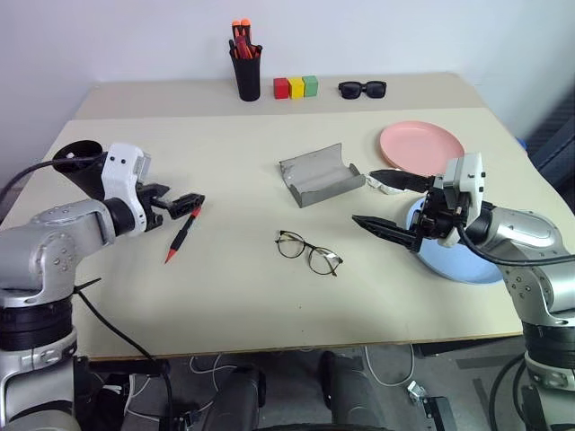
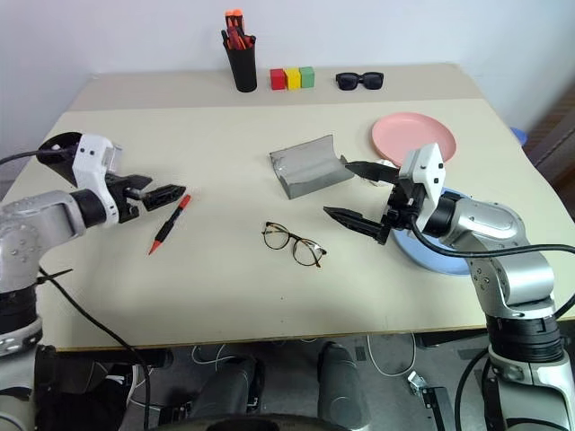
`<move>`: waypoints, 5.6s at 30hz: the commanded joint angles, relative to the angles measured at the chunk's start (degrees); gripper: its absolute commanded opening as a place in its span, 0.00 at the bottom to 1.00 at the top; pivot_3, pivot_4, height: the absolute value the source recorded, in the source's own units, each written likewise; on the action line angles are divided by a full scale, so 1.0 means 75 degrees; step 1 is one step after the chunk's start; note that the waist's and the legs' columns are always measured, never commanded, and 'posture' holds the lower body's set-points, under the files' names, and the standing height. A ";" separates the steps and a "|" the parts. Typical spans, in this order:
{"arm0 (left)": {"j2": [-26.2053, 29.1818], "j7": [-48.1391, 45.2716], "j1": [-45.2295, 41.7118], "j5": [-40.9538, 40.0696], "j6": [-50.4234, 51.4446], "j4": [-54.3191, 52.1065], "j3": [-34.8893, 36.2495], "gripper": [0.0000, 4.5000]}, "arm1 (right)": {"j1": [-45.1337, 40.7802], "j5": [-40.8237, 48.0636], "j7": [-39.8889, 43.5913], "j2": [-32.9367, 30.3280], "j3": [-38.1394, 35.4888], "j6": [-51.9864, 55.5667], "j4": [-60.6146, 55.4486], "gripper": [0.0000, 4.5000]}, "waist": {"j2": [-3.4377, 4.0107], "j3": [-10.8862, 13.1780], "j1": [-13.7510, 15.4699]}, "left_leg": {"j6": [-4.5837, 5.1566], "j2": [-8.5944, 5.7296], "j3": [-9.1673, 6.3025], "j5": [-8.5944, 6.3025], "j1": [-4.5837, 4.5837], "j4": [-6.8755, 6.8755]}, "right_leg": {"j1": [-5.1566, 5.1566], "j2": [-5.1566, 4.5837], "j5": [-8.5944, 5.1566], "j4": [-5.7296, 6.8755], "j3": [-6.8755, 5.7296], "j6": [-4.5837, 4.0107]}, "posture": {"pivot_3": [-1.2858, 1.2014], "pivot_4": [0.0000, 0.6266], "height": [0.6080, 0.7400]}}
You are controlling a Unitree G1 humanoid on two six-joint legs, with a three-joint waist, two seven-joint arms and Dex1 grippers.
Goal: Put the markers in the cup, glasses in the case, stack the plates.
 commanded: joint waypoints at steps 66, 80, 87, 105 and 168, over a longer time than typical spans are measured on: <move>-0.0257 -0.0489 -0.3343 0.2489 -1.3391 1.1014 0.1463 0.02 | -0.0208 -0.0040 -0.0120 0.0039 -0.0062 -0.0162 -0.0264 1.00 | -0.0021 -0.0010 0.0261 | -0.0020 -0.0001 0.0008 0.0012 -0.0001 0.0009 | 0.0013 -0.0003 0.0010 -0.0015 -0.0009 -0.0003 | 0.52 0.24 1.00; -0.0403 -0.1517 -0.2778 0.1547 -1.3109 0.9415 0.1653 0.98 | -0.0353 -0.0121 -0.0093 0.0134 0.0035 -0.0268 -0.0019 1.00 | -0.0020 -0.0010 0.0155 | -0.0018 0.0001 0.0006 0.0011 0.0000 0.0006 | 0.0011 -0.0003 0.0010 -0.0013 -0.0008 -0.0003 | 0.52 0.24 1.00; -0.0896 -0.2466 -0.2429 0.0798 -1.0660 0.6656 0.0733 0.98 | -0.0511 -0.0279 -0.0149 0.0171 0.0076 -0.0335 0.0310 1.00 | -0.0021 -0.0010 0.0192 | -0.0018 -0.0001 0.0002 0.0011 -0.0004 0.0010 | 0.0013 -0.0004 0.0010 -0.0012 -0.0008 -0.0003 | 0.52 0.24 1.00; -0.0796 -0.5184 -0.1635 0.0531 -0.7089 0.4205 -0.1236 0.98 | -0.0646 -0.1175 -0.1144 0.0047 0.0373 0.0433 0.0460 1.00 | -0.0015 -0.0008 -0.0016 | -0.0010 0.0003 0.0005 0.0007 -0.0006 -0.0003 | -0.0002 0.0002 0.0008 -0.0013 -0.0005 -0.0006 | 0.52 0.24 1.00; -0.1805 -0.7761 -0.4955 0.4653 -1.0881 1.0408 -0.3407 0.01 | 0.0484 -0.1071 -0.1270 0.0063 -0.0330 0.0043 -0.0103 1.00 | -0.0013 -0.0007 0.0149 | 0.0003 -0.0004 0.0010 0.0000 -0.0007 0.0004 | 0.0009 -0.0002 0.0007 -0.0021 -0.0007 0.0001 | 0.52 0.24 1.00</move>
